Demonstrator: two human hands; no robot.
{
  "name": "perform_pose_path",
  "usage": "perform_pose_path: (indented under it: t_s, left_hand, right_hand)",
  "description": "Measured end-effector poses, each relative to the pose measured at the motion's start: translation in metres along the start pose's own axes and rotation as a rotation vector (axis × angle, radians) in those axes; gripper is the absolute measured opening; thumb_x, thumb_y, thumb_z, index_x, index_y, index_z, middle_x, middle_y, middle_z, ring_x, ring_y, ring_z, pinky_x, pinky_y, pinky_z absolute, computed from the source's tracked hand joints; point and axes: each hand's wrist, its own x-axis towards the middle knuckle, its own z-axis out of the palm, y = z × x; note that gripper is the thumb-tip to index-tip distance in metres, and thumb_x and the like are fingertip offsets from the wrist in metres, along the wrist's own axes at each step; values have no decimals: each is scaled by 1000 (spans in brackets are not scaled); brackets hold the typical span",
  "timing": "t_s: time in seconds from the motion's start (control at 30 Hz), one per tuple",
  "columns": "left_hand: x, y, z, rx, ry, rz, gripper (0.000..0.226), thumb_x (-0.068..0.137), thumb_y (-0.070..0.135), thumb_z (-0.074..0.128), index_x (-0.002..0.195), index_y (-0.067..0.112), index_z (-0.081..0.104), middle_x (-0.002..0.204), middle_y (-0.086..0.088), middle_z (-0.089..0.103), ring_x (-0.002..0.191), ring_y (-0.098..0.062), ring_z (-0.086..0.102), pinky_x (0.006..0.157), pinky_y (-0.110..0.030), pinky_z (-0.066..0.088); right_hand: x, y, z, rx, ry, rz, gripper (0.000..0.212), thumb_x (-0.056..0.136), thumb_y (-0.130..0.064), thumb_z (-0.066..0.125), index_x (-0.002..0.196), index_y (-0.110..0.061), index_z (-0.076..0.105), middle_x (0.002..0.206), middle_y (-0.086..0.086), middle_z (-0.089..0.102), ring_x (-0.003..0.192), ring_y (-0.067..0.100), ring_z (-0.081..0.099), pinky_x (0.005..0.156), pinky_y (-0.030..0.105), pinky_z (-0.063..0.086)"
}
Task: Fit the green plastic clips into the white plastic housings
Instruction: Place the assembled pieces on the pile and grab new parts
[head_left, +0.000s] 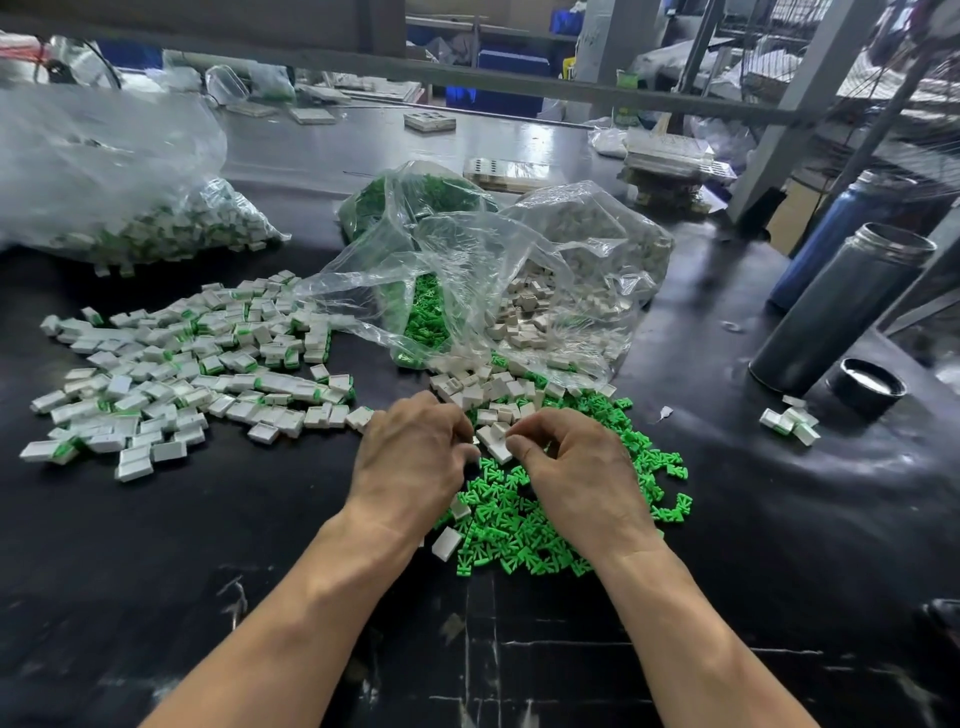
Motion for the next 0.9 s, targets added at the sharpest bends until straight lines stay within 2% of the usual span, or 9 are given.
perform_pose_path:
  t_s: [0.2, 0.3, 0.37, 0.47, 0.57, 0.63, 0.77, 0.83, 0.9]
  left_hand:
    - [-1, 2, -2, -71, -31, -40, 8, 89, 31, 76, 86, 31, 68, 85, 14, 65, 85, -9, 63, 86, -32, 52]
    - [0, 3, -3, -328, -76, -104, 12, 89, 27, 77, 85, 31, 66, 71, 11, 71, 64, 0, 66, 63, -20, 54]
    - [0, 6, -4, -550, -92, -118, 10, 89, 24, 79, 87, 26, 69, 70, 7, 73, 60, -4, 69, 59, -22, 56]
    - [-1, 9, -7, -799, -102, -132, 11, 85, 24, 83, 88, 19, 74, 75, 1, 75, 61, -11, 68, 54, -24, 55]
    - [0, 10, -6, -865, -104, -121, 5, 87, 19, 81, 89, 22, 77, 79, 1, 77, 67, -15, 69, 55, -24, 54]
    - [-1, 8, -2, -801, -83, -103, 8, 89, 18, 79, 88, 26, 77, 78, 8, 76, 67, -7, 69, 56, -21, 53]
    - [-6, 8, 8, -350, -42, -24, 14, 85, 40, 80, 92, 33, 71, 85, 18, 68, 74, 6, 63, 68, -18, 49]
    - [-8, 10, 11, -217, -45, 21, 20, 84, 45, 79, 97, 33, 69, 94, 16, 64, 89, -2, 62, 83, -29, 52]
    - [-8, 12, 12, -133, -24, 68, 22, 85, 47, 78, 97, 33, 67, 96, 14, 61, 96, -11, 60, 91, -33, 49]
  right_hand:
    - [-1, -1, 0, 68, -1, 12, 7, 97, -34, 71, 101, -29, 74, 93, -14, 69, 88, 8, 65, 85, 38, 57]
    - [-1, -1, 1, 149, -26, -3, 14, 97, -33, 72, 111, -33, 72, 95, -16, 71, 85, -3, 66, 77, 19, 57]
    - [0, -1, 2, 225, -41, -1, 16, 97, -31, 72, 112, -33, 71, 96, -17, 72, 87, -8, 66, 71, 10, 53]
    - [0, -2, 3, 410, -43, 45, 6, 98, -31, 71, 103, -30, 73, 90, -12, 75, 85, 4, 71, 73, 28, 61]
    - [1, -3, 3, 488, 21, 70, 6, 98, -27, 71, 93, -27, 73, 84, -5, 75, 78, 14, 72, 65, 45, 63]
    - [1, -2, 3, 492, 90, 76, 8, 98, -26, 71, 90, -26, 72, 80, -3, 74, 71, 17, 72, 56, 43, 62]
    - [4, 0, 3, 556, 224, 115, 9, 97, -23, 72, 89, -21, 72, 78, -1, 74, 68, 19, 73, 48, 33, 58]
    - [5, 1, 4, 536, 254, 117, 7, 96, -25, 73, 89, -23, 72, 78, -3, 74, 70, 14, 72, 54, 34, 60]
    - [5, 2, 5, 529, 261, 114, 4, 95, -27, 74, 91, -26, 74, 76, -10, 73, 68, 3, 68, 56, 26, 56]
